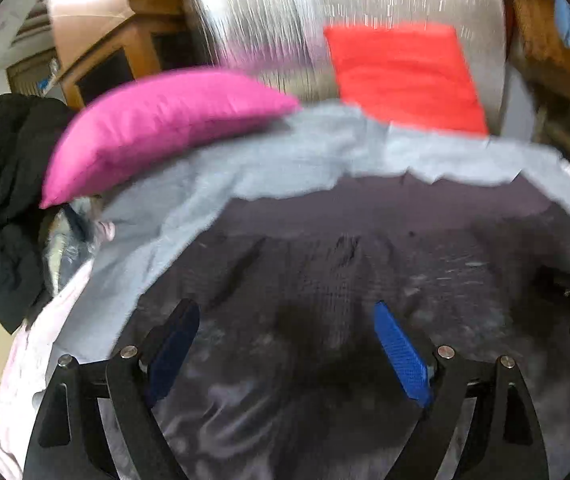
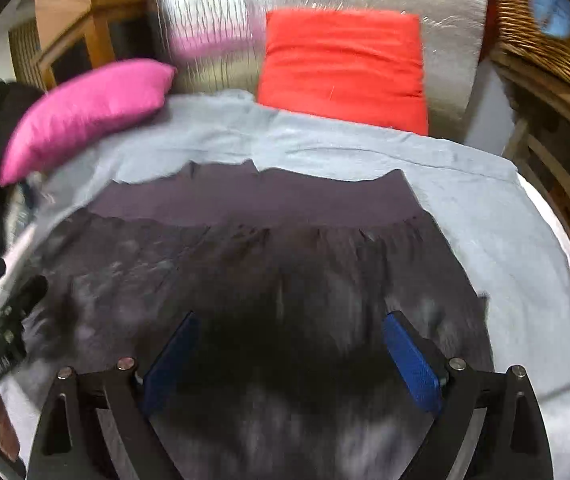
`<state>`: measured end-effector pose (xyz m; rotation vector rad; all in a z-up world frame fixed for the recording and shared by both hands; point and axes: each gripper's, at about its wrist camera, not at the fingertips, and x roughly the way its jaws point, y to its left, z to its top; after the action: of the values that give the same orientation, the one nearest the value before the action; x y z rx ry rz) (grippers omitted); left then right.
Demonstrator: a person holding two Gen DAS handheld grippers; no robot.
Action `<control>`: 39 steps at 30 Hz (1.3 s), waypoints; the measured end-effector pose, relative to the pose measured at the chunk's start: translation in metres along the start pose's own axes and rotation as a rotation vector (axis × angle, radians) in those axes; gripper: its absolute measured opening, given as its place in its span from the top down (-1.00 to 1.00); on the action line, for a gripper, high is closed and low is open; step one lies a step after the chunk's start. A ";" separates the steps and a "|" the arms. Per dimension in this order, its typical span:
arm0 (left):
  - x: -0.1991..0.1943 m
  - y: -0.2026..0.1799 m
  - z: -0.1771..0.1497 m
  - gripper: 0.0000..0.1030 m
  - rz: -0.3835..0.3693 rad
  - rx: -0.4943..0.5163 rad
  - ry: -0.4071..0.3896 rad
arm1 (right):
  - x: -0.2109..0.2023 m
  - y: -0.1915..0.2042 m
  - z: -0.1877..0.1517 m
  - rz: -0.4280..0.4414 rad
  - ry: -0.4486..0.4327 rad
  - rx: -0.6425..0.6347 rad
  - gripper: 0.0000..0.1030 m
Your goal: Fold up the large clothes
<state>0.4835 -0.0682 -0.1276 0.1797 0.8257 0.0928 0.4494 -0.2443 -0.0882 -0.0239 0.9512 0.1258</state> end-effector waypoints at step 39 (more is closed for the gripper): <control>-0.034 0.125 -0.123 -0.83 0.057 -0.290 0.123 | -0.052 0.004 -0.127 -0.034 -0.028 0.038 -0.98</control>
<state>0.3683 0.0641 -0.1604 -0.0769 0.9198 0.2781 0.3164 -0.2547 -0.1200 -0.0034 0.9246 0.0767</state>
